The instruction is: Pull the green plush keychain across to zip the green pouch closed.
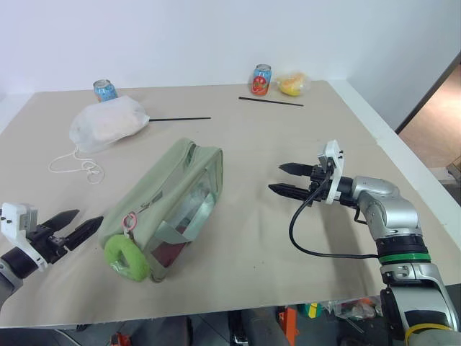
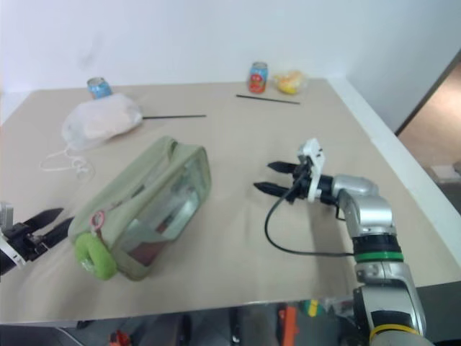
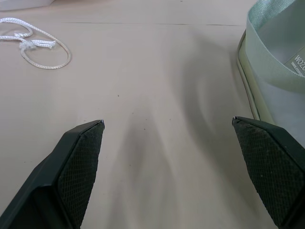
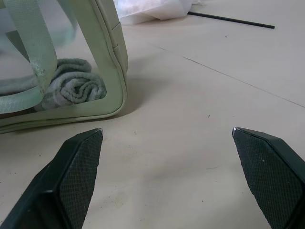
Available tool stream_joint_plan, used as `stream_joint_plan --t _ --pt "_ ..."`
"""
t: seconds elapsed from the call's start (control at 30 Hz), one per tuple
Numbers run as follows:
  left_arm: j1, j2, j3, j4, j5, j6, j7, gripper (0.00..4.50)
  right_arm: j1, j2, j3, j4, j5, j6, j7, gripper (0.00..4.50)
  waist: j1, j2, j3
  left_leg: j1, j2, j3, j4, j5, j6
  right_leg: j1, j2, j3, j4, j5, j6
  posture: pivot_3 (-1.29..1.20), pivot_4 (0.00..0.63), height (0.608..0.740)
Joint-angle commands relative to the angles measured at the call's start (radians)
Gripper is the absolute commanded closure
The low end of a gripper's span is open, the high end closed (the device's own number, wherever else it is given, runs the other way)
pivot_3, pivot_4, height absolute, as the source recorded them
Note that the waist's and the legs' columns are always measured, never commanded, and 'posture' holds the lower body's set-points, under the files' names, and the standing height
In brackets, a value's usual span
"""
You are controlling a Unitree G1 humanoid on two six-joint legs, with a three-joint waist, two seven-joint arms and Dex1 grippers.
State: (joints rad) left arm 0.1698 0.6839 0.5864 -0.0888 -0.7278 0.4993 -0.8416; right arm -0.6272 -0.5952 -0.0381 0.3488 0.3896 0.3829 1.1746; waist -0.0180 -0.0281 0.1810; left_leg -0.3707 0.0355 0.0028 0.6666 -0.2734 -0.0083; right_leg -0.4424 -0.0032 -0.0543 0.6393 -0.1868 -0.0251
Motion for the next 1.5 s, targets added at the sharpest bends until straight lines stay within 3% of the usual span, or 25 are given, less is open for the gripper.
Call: stream_joint_plan --t 0.03,0.27,0.5,0.67,0.83,1.03,1.3,1.5 --pt "-0.009 0.004 0.036 -0.02 -0.018 -0.014 -0.002 0.03 -0.022 -0.01 0.002 -0.036 0.006 -0.003 0.016 0.0 0.0 0.0 0.0 0.0 0.0 0.0 0.0 0.0 0.0 0.0 0.0 0.0 0.0 0.0 0.0 0.0 0.15 0.74" --pt "-0.086 0.052 0.081 -0.037 -0.058 0.004 0.002 0.03 -0.063 -0.025 0.043 -0.07 -0.007 -0.008 0.058 0.0 0.0 0.0 0.0 0.0 0.0 0.0 0.0 0.0 0.0 0.0 0.0 0.0 0.0 0.0 0.0 0.0 0.15 0.74" --pt "-0.128 0.165 0.171 -0.123 -0.171 0.021 -0.121 0.03 -0.198 -0.069 0.037 -0.22 0.078 0.052 0.169 0.0 -0.001 0.0 0.002 -0.001 0.001 0.001 0.0 0.0 0.0 -0.002 0.001 0.001 0.001 0.0 -0.001 0.0 0.15 0.74" --pt "-0.156 0.214 0.209 -0.169 -0.281 0.055 -0.21 0.03 -0.294 -0.07 0.128 -0.292 0.062 0.028 0.272 0.0 -0.001 0.0 0.002 0.001 0.001 0.0 -0.003 0.0 -0.001 -0.002 0.001 0.0 0.001 -0.002 -0.003 0.0 0.15 0.74" --pt "-0.197 0.231 0.188 -0.203 -0.335 0.077 -0.231 0.03 -0.437 0.028 0.251 -0.198 -0.028 -0.096 0.325 0.0 -0.003 0.0 0.002 0.002 0.002 0.0 -0.003 0.0 -0.001 -0.002 0.002 0.0 0.002 -0.002 -0.004 0.0 0.15 0.74" --pt "-0.161 0.183 0.148 -0.246 -0.314 0.071 -0.209 0.03 -0.566 0.189 0.323 -0.028 -0.107 -0.252 0.337 0.0 -0.002 0.0 0.002 0.003 0.006 0.0 -0.004 0.0 -0.001 -0.003 0.006 0.0 0.006 -0.004 -0.007 0.0 0.15 0.74" --pt "-0.085 0.129 0.17 -0.314 -0.329 0.062 -0.163 0.03 -0.542 0.247 0.403 -0.001 -0.152 -0.346 0.412 0.0 -0.001 0.0 0.002 0.003 0.009 0.0 -0.004 -0.001 -0.005 -0.003 0.007 -0.002 0.007 -0.005 -0.012 0.0 0.15 0.74" --pt "-0.06 0.105 0.196 -0.34 -0.356 0.054 -0.133 0.0 -0.547 0.3 0.448 0.151 -0.255 -0.466 0.348 1.78 -0.001 0.0 0.002 0.003 0.01 0.0 -0.003 -0.001 -0.006 -0.003 0.009 -0.002 0.007 -0.004 -0.013 0.0 0.15 0.74"
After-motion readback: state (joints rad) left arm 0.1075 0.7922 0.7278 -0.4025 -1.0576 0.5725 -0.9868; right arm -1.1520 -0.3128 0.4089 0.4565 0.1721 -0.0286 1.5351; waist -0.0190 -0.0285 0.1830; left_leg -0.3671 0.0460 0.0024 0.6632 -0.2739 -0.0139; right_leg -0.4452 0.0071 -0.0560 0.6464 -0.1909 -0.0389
